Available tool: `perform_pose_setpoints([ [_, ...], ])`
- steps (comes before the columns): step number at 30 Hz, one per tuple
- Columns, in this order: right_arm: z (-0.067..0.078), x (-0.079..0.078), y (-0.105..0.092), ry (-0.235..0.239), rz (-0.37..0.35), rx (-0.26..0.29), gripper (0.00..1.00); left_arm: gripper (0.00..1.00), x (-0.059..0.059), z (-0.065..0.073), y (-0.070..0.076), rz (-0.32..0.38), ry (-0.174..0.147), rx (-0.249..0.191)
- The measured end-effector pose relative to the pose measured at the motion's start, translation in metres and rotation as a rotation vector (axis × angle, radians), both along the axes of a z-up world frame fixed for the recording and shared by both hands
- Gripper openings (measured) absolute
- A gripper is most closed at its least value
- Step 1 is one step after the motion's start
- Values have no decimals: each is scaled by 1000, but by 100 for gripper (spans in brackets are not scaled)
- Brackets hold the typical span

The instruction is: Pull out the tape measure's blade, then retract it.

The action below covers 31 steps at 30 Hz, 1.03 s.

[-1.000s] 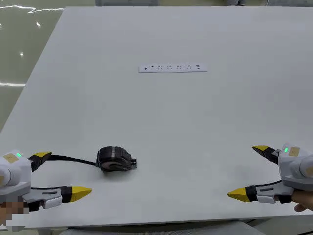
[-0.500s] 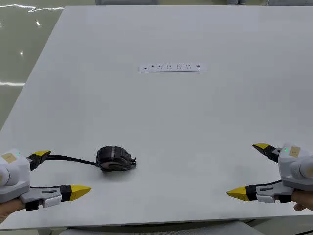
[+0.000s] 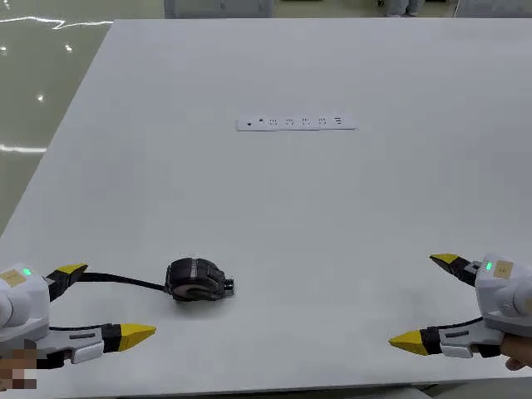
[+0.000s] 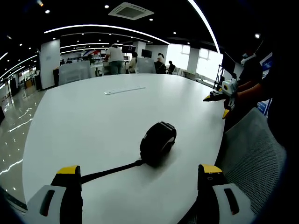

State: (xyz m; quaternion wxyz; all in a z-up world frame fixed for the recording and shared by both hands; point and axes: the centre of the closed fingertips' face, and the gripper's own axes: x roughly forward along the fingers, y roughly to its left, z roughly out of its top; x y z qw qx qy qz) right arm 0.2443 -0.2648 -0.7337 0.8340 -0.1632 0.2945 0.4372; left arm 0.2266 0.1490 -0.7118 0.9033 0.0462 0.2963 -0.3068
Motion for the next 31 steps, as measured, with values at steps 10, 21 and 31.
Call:
perform_pose_setpoints([
  [10,-2,-3,-1,3,3,-5,100,100,-3,-3,0,5,6,3],
  [21,1,-5,-4,2,-2,-15,100,100,0,1,3,10,-2,3],
  [31,2,-10,-5,4,-6,-15,100,100,3,2,2,12,-7,-3],
])
